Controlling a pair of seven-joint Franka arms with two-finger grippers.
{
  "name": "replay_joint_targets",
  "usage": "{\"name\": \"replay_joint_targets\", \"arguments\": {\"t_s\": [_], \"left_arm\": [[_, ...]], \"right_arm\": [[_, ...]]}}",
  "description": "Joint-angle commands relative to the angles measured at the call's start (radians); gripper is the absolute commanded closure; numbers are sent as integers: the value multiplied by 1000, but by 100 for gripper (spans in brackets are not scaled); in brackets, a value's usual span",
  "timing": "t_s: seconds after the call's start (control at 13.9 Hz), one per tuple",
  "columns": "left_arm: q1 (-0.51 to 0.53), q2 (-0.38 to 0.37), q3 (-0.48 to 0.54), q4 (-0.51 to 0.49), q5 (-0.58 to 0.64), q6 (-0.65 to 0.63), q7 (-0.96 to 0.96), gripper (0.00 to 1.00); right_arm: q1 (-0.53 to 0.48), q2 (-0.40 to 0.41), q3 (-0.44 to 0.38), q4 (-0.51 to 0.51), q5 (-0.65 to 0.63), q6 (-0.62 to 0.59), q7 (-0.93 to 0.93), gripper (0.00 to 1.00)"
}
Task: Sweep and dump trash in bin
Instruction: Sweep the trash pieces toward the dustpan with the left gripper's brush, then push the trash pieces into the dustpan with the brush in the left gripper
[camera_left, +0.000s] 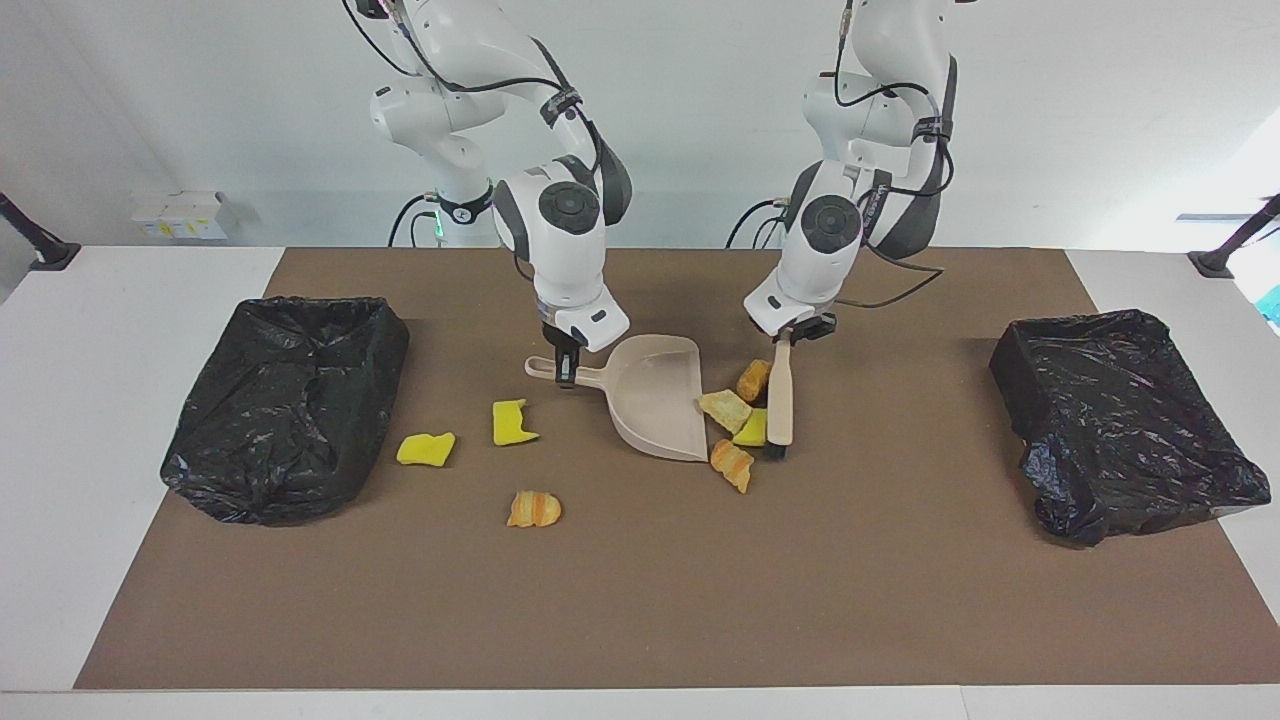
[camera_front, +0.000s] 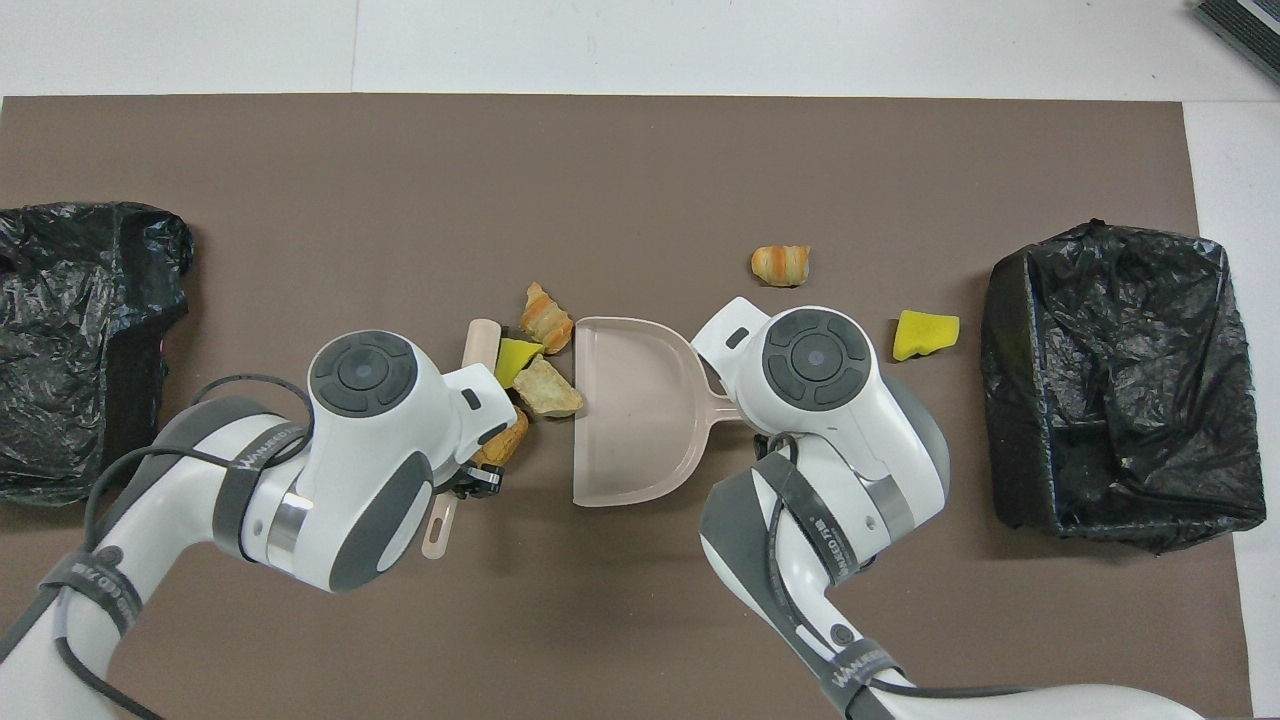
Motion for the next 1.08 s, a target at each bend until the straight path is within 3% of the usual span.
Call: {"name": "replay_joint_targets", "arguments": {"t_s": [0.0,0.22,0.43,0.65,0.86,1.01], "left_arm": [[-144,-35,13,-13,-41,14,-89,100],[-221,-39,11,7,-112,7,-223,100],[-220,-27,11,44,-110,-44,-225,100],[-177,-33,22,70,-89,-79,-209,100],[-115,16,22,210,-24,-189,-113,100],[-56,53,22,255,37,-196,-3,100]], "right_arm": [[16,10,4,-14,-11,42,39,100],[16,12,4,-14,-11,41,39,100],[12,12,4,-14,-11,35,39,100],[9,12,4,-11,-11,26,39,100],[4,10,4,-10,-11,22,36,100],[3,10,4,-10,-11,21,34,100]]}}
